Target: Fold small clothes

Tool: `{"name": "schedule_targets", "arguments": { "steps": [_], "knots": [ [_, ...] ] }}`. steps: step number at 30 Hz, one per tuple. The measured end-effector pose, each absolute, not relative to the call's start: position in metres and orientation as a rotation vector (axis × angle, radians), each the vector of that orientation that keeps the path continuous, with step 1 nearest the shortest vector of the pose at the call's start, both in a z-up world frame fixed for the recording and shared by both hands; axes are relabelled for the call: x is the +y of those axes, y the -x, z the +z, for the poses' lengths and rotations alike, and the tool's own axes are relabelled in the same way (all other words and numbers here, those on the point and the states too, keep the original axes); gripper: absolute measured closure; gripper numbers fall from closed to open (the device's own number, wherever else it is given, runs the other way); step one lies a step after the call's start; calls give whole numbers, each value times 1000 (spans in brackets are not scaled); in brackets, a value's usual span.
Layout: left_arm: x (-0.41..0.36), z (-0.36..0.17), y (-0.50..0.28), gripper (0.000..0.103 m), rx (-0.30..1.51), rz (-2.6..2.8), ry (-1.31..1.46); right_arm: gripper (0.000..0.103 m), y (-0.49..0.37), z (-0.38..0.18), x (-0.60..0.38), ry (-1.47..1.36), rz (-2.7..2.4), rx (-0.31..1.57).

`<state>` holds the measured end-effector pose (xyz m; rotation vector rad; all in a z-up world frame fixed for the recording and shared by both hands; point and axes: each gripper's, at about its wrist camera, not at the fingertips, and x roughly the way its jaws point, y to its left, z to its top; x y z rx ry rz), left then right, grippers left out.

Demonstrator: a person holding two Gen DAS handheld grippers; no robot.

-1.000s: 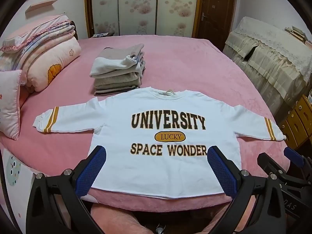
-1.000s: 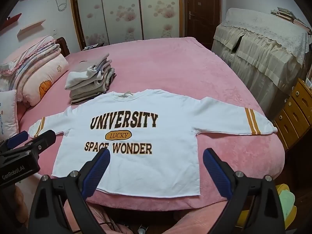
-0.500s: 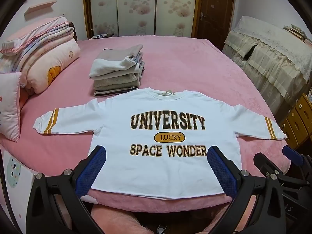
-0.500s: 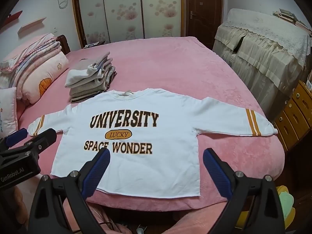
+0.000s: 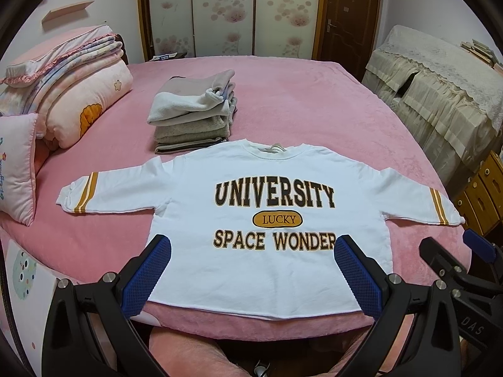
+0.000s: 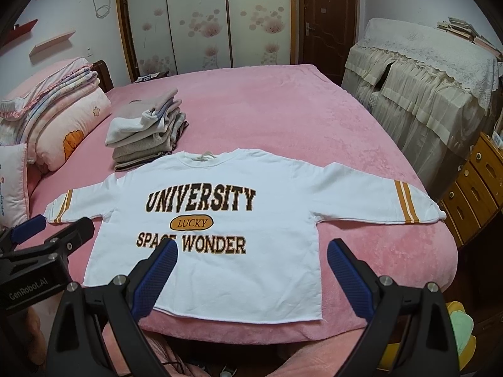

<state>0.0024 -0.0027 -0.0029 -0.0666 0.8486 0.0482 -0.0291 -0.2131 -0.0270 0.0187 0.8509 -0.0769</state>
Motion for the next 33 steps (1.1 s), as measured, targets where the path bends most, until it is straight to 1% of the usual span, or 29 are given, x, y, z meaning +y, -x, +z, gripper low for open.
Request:
{"name": "schedule_targets", "arguments": {
  "steps": [8, 33],
  "knots": [
    [-2, 1, 2, 0, 832, 57, 73, 6, 30, -12, -214, -5, -88, 813],
    [5, 8, 6, 0, 807, 18, 95, 6, 31, -4, -195, 35, -79, 800]
  ]
}}
